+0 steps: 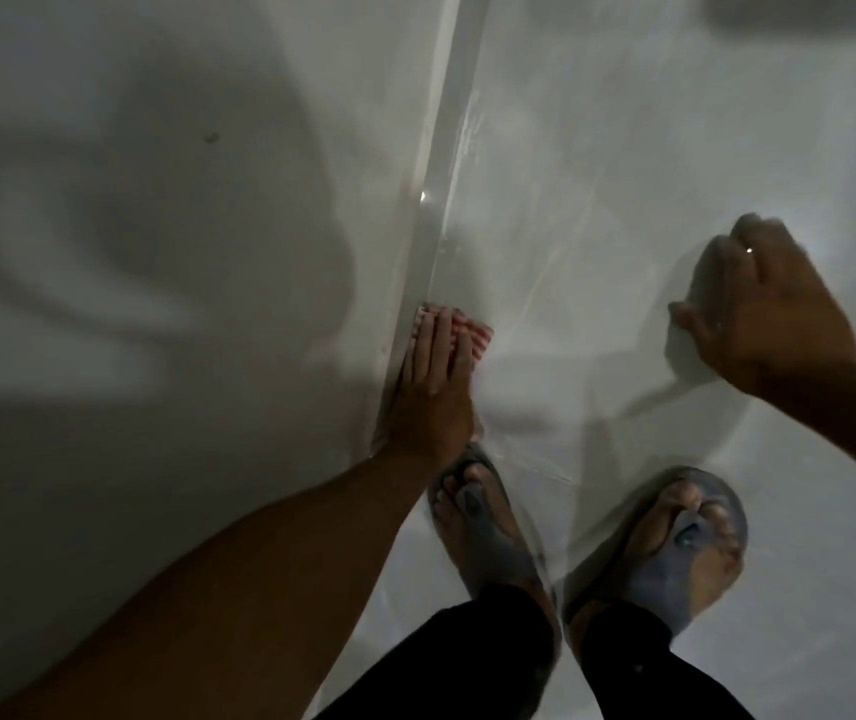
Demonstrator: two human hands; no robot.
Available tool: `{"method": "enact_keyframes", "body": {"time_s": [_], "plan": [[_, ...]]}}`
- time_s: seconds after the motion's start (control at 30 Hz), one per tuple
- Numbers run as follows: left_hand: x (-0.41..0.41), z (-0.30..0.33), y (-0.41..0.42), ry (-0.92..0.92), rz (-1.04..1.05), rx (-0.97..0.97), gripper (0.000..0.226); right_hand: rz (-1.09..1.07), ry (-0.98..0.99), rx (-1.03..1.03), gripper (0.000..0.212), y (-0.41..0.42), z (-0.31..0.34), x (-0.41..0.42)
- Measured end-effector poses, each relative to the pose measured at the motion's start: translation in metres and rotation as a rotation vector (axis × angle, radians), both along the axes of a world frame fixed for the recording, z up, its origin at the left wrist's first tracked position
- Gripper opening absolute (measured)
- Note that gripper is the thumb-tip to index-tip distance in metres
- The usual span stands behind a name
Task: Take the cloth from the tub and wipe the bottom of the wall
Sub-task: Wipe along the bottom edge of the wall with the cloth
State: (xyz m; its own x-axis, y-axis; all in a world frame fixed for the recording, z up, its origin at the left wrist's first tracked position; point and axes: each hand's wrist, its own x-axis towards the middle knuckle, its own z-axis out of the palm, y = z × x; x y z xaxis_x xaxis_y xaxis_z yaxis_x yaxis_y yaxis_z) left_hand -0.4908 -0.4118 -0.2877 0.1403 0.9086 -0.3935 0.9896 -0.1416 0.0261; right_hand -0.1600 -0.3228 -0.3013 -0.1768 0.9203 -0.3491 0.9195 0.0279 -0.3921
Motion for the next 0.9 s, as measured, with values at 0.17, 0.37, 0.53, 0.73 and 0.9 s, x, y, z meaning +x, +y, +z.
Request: {"method": "enact_keyframes", "body": {"time_s": [0.17, 0.37, 0.53, 0.73, 0.9], "plan": [[0.002, -0.021, 0.037, -0.049, -0.07, 0.09, 0.107, 0.065, -0.021, 0.182, 0.085, -0.008, -0.029, 0.003], [0.028, -0.027, 0.162, -0.067, -0.084, 0.201, 0.125, 0.017, -0.028, 0.323, 0.088, -0.015, -0.05, 0.002], [0.014, -0.021, 0.09, -0.046, -0.055, 0.191, 0.114, -0.011, -0.013, 0.331, 0.087, -0.013, -0.043, 0.002], [0.024, -0.022, 0.123, -0.08, -0.081, 0.187, 0.089, 0.006, -0.042, 0.387, 0.088, -0.015, -0.05, 0.004], [0.051, -0.028, 0.245, -0.153, -0.011, 0.322, 0.065, 0.03, -0.087, 0.37, 0.091, -0.015, -0.059, 0.007]]}}
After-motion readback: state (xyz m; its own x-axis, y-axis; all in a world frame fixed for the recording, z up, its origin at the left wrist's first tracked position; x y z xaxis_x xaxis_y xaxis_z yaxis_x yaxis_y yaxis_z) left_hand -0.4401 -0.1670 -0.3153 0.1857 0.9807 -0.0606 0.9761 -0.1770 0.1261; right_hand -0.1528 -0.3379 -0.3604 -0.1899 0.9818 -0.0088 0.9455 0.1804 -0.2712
